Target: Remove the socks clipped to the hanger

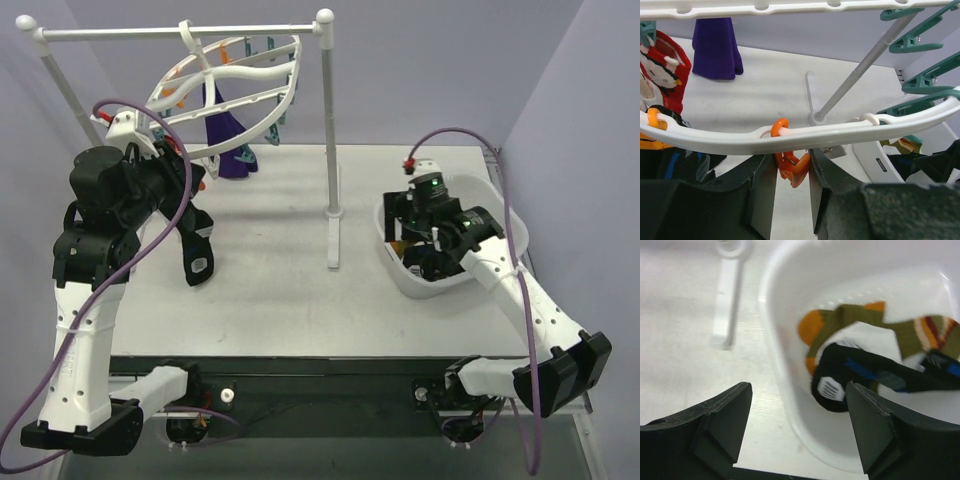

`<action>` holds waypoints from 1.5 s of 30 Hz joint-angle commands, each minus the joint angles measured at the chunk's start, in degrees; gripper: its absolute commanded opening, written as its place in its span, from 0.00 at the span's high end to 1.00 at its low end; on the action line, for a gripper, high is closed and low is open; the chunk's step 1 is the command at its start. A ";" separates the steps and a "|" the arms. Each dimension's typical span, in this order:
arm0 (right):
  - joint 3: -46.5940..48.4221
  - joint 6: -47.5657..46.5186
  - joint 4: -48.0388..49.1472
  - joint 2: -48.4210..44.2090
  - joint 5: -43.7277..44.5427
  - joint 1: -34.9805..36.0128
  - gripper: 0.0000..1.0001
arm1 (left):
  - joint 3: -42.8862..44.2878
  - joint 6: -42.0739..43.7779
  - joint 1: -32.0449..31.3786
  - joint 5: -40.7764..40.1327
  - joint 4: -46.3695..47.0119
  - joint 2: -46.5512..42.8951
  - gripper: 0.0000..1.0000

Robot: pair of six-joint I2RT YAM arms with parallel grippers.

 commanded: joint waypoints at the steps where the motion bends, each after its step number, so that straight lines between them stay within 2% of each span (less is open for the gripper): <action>1: -0.42 0.28 13.04 1.75 2.53 11.43 0.23 | 1.99 -1.77 0.34 2.22 5.39 -0.17 1.00; 3: -5.86 1.07 21.67 2.45 1.31 17.48 0.21 | 1.99 -1.77 0.34 2.39 5.48 -0.34 1.00; 4: -7.98 2.64 31.90 2.89 0.43 18.91 0.20 | 1.99 -1.77 0.34 2.48 5.56 -0.34 1.00; 6: -13.52 4.14 43.11 5.87 -2.29 23.37 0.19 | 1.73 -1.95 0.34 2.83 5.91 -0.60 1.00; 7: -14.40 4.06 52.65 7.45 -2.57 24.80 0.18 | 1.55 -2.04 0.34 3.01 6.09 -0.69 1.00; 9: -13.28 3.27 61.74 14.65 -2.66 29.01 0.17 | 0.94 -2.56 0.43 3.54 6.62 -0.87 1.00; 12: -5.67 2.74 67.23 25.81 -5.37 31.31 0.15 | 0.59 -3.09 0.34 4.50 7.15 -0.96 1.00; 15: 3.38 1.69 68.21 35.13 -5.65 33.42 0.13 | 0.85 -3.44 0.43 4.94 6.88 -0.87 1.00; 20: 12.56 1.86 72.60 47.09 -13.62 34.04 0.12 | 1.55 -2.83 0.43 4.95 5.92 -0.87 1.00; 27: 20.21 5.55 78.05 55.18 -21.10 34.83 0.10 | 1.64 -3.44 0.43 6.70 6.27 -0.87 1.00; 36: 33.99 7.92 72.18 64.50 -21.64 36.24 0.10 | 1.38 -3.71 0.43 7.05 5.74 -1.31 1.00; 39: 36.73 8.63 71.03 66.26 -21.47 36.67 0.13 | 1.55 -3.79 0.43 7.58 5.48 -1.31 1.00; 40: 37.35 9.06 71.11 66.87 -21.12 36.85 0.15 | 1.55 -3.79 0.34 7.67 5.56 -1.22 1.00; 42: 38.05 10.47 71.11 67.32 -21.38 36.94 0.31 | 1.46 -3.97 0.34 7.75 5.48 -1.22 1.00; 43: 37.88 10.74 71.11 66.97 -21.90 37.03 0.48 | 1.55 -3.97 0.43 7.93 5.56 -1.31 1.00; 45: 36.40 12.13 72.16 65.92 -22.34 37.12 0.67 | 1.46 -3.88 0.43 7.84 5.48 -1.22 1.00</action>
